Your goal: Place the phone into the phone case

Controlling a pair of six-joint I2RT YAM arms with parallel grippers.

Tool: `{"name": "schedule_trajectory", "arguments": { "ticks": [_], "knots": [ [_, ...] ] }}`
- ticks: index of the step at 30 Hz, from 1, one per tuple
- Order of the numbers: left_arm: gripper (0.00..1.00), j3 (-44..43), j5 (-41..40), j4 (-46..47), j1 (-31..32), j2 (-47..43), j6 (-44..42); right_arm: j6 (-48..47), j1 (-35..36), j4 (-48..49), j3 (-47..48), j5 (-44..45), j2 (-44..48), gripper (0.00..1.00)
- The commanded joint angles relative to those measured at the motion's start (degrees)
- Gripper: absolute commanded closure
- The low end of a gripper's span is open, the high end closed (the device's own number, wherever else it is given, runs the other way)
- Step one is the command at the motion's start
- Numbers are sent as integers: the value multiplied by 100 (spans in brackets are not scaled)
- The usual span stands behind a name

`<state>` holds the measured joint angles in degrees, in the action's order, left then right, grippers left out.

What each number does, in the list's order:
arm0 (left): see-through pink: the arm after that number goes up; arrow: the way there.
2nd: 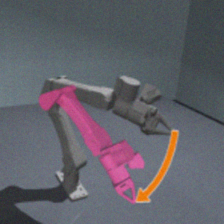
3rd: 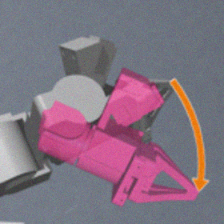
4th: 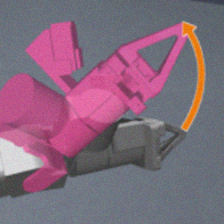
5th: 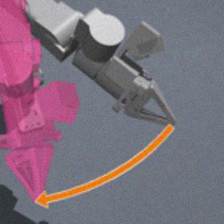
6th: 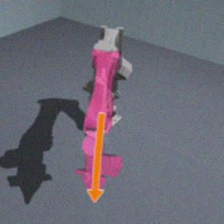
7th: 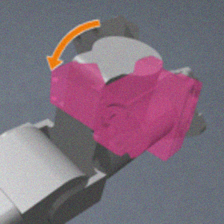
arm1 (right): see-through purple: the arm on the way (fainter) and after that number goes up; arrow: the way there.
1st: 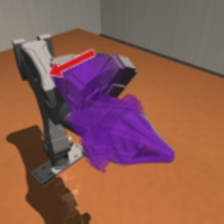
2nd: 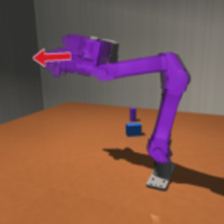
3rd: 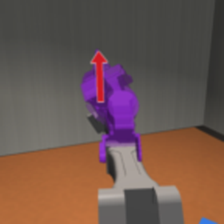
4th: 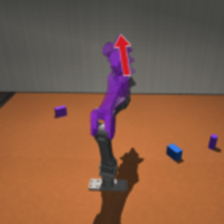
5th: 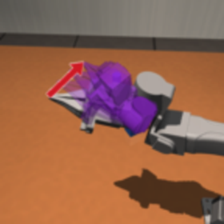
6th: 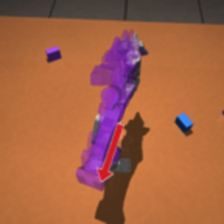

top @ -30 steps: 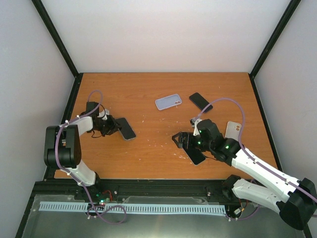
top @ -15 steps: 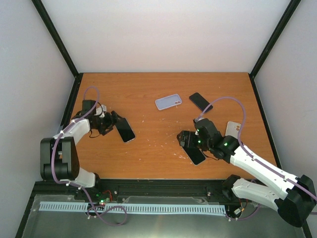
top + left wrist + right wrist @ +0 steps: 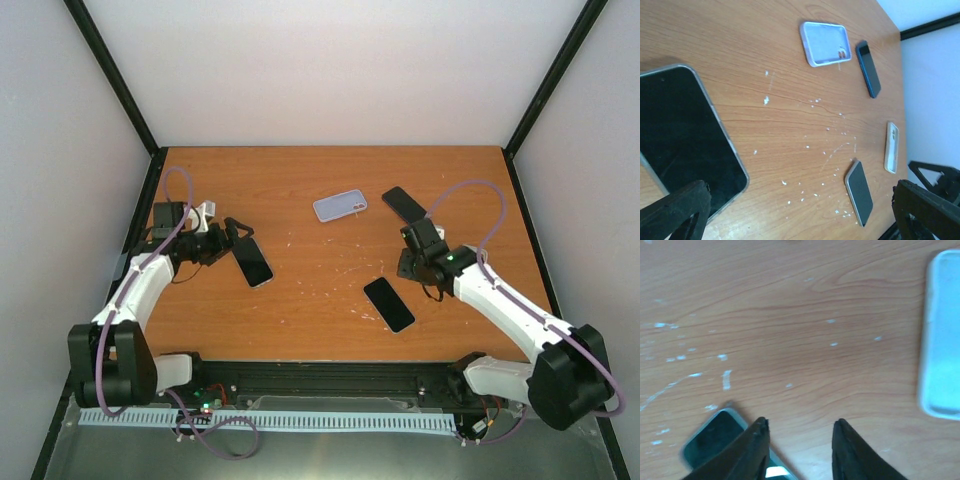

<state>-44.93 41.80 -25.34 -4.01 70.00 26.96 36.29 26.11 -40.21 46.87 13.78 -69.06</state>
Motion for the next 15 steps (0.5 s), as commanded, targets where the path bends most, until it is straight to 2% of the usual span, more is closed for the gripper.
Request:
{"name": "schedule_trajectory", "arguments": {
  "ticks": [1,4,8,15],
  "knots": [
    [1,86,399,51,31,-236,-305,-321,-688,-91,132,441,-367,70],
    [1,180,379,111,32,-222,-365,-594,-1389,159,124,43,-674,79],
    [0,84,451,-34,32,-24,-480,-893,-1976,534,131,-293,-1078,82],
    [0,94,472,-5,32,-108,-504,-1412,-2498,1020,342,-270,-2058,75]
  ]
}}
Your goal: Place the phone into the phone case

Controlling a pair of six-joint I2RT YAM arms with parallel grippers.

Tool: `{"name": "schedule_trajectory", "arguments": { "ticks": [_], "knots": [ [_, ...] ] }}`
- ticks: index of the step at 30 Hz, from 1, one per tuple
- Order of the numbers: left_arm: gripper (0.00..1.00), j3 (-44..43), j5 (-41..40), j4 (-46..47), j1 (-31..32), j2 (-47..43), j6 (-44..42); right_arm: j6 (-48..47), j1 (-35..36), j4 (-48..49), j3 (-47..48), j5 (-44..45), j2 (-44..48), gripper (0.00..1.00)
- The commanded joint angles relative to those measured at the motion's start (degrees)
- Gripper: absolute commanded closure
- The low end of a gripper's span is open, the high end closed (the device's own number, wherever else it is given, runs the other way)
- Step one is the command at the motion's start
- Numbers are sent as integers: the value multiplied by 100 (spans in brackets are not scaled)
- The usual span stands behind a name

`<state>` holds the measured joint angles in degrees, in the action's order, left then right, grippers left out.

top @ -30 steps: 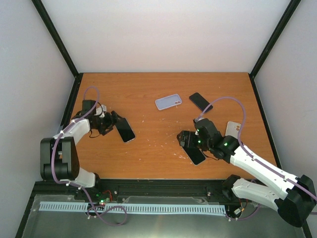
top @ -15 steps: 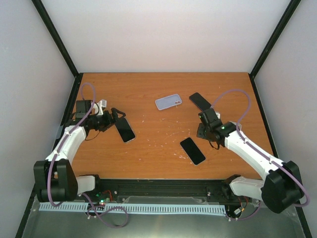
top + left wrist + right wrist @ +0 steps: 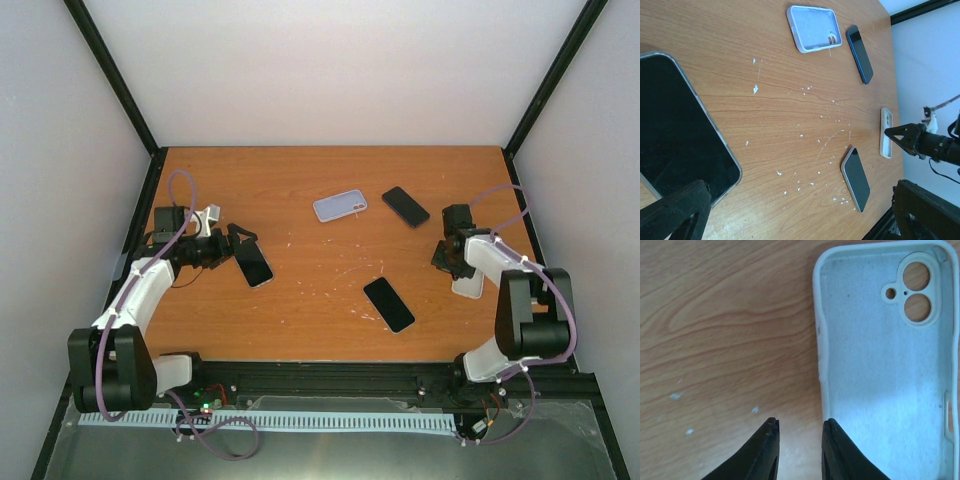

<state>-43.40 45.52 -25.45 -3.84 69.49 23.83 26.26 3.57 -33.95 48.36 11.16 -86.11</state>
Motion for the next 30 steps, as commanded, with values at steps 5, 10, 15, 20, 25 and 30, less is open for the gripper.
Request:
{"name": "schedule_trajectory", "arguments": {
  "ticks": [5,10,15,20,25,30],
  "knots": [
    [1,-59,98,-2,13,-63,-201,-525,-407,486,323,263,-674,73],
    [1,-71,106,-4,14,-50,-202,-664,-435,586,415,295,-937,71],
    [0,-71,98,-4,15,-41,-202,-707,-463,631,543,413,-1136,72],
    [0,-64,80,-14,12,-32,-202,-779,-463,687,672,419,-1391,74],
    [1,-75,80,-13,14,-24,-206,-793,-463,689,692,353,-1396,83],
    [1,-82,63,-21,13,-24,-202,-797,-450,609,692,287,-1239,96]
  ]
}}
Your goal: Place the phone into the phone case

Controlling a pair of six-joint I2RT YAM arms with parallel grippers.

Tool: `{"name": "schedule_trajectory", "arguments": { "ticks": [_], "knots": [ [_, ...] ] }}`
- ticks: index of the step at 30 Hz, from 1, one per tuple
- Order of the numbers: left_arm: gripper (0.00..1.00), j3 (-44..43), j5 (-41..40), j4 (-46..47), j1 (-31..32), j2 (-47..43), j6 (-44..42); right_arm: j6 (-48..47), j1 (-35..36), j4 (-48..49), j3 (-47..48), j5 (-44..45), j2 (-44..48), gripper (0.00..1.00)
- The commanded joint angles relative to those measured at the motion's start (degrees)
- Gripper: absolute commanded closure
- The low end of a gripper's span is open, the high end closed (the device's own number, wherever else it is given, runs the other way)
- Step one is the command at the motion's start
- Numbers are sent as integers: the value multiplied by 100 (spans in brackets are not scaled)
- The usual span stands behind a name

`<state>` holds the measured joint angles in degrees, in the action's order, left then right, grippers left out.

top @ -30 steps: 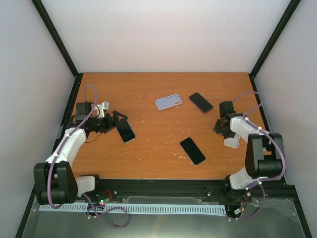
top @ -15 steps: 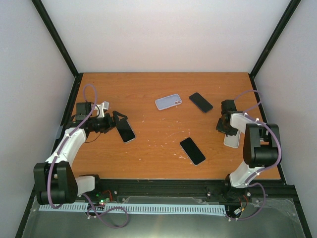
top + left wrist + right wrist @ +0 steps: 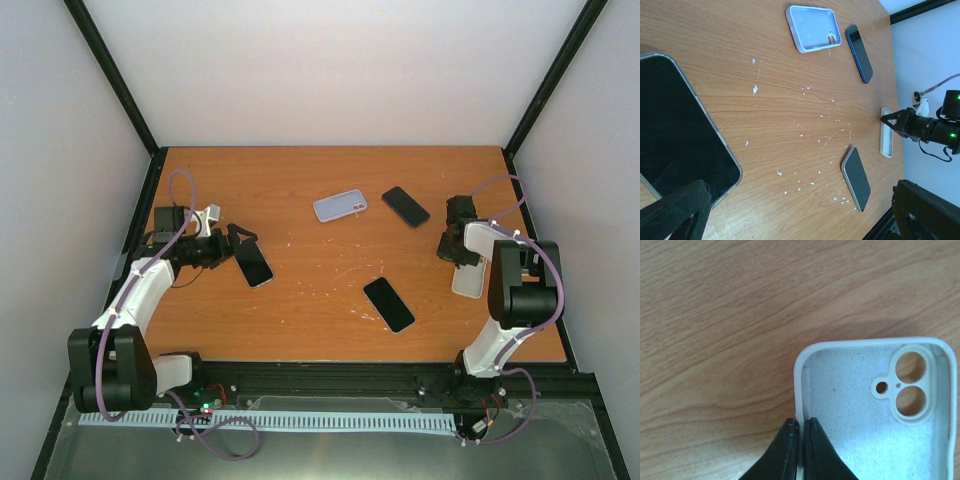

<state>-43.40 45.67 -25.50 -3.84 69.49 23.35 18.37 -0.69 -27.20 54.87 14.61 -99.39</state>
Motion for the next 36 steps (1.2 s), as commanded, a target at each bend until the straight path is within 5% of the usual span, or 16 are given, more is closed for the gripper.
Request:
{"name": "schedule_trajectory", "arguments": {
  "ticks": [1,11,21,36],
  "knots": [
    [1,-82,41,-19,9,-24,-153,1,-15,-88,49,-75,148,97],
    [1,-82,-21,-32,13,-28,-147,196,602,-591,279,-322,854,97],
    [0,-86,-89,-43,11,-8,-127,874,2290,-1072,493,-911,1531,97],
    [1,-83,-163,-59,8,-15,-112,2631,4683,282,552,-1729,868,97]
  ]
}}
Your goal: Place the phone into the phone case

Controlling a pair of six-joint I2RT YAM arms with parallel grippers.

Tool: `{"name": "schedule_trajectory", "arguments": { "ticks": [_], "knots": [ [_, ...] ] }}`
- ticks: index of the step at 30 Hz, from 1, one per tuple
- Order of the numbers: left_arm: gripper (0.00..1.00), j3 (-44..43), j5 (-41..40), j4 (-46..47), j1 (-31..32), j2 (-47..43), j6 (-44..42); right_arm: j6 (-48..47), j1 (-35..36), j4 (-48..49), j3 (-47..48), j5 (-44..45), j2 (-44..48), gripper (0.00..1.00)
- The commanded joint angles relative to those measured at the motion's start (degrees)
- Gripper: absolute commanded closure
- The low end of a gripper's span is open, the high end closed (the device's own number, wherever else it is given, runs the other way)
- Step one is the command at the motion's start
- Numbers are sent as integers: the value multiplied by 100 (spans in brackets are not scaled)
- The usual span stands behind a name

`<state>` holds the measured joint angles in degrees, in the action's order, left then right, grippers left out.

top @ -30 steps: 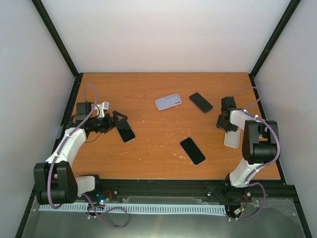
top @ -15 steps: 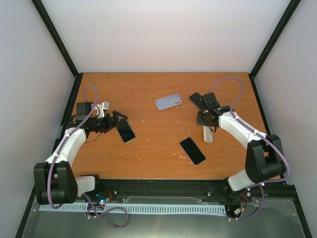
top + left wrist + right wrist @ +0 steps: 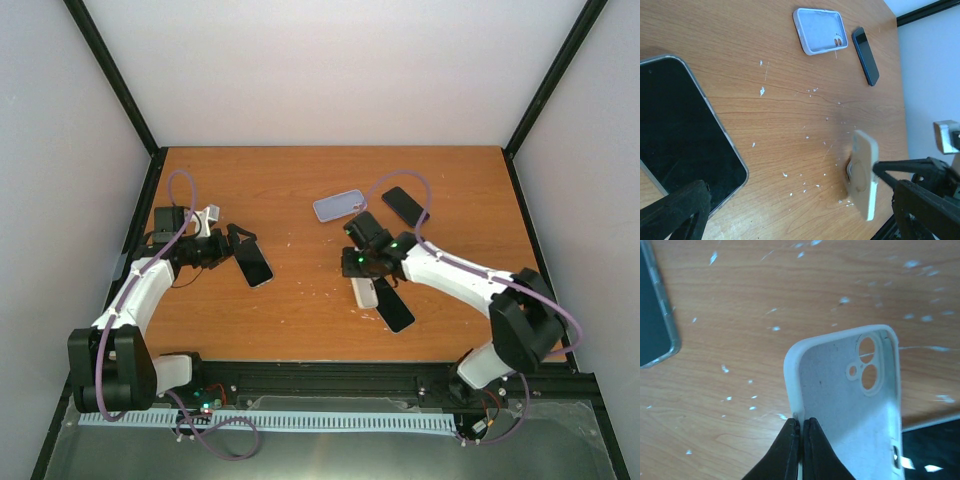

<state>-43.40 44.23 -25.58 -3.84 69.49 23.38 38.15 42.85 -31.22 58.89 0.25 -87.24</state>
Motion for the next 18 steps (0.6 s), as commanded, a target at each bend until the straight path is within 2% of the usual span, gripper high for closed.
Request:
{"name": "schedule_trajectory", "arguments": {
  "ticks": [1,10,15,18],
  "knots": [
    [1,-87,-26,-52,7,-13,-114,748,408,833,161,-377,-445,97],
    [1,-88,-37,-65,14,-24,-108,988,969,1167,495,-491,-1291,97],
    [1,-91,-31,-71,6,-23,-117,629,1024,903,583,-260,-1364,91],
    [0,-91,-37,-70,6,-22,-113,270,1024,635,597,-68,-1246,82]
  ]
}}
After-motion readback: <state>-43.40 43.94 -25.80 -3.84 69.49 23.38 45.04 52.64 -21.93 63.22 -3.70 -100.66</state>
